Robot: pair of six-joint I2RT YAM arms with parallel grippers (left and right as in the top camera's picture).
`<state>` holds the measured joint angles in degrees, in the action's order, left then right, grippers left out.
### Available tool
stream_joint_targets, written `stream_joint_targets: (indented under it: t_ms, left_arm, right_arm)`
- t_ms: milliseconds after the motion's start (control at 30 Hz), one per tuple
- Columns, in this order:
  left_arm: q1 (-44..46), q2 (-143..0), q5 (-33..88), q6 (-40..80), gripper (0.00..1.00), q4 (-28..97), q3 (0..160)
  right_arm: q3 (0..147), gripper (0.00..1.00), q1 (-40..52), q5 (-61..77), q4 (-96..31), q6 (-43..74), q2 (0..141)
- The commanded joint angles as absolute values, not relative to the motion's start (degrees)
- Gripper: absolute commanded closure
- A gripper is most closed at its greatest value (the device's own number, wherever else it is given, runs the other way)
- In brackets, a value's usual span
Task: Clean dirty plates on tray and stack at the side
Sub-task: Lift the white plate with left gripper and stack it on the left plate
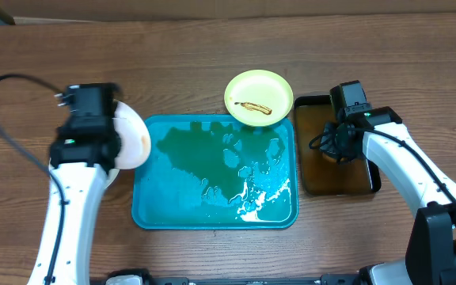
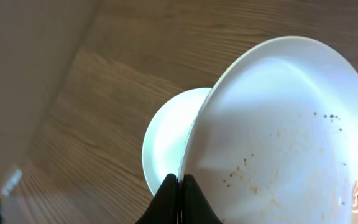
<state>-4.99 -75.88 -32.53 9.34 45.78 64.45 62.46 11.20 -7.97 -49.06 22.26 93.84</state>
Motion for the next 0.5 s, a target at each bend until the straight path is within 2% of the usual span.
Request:
stream_joint_targets:
  t_ms: [0,233,467]
  left_arm:
    - [-11.4,-75.0,-25.1,12.8,0.96,44.7,65.4]
    - [-23.0,-79.3,-22.4,17.9,0.96,44.2,65.4]
    - [-28.7,-86.7,-20.6,20.7,0.96,44.2,65.4]
  right_arm:
    - [62.1,0.96,11.1,-8.9,-48.8,22.0,93.9]
    - [62.1,0.96,11.1,-8.9,-49.7,22.0,93.9]
    - [62.1,0.96,11.1,-8.9,-50.3,22.0,93.9]
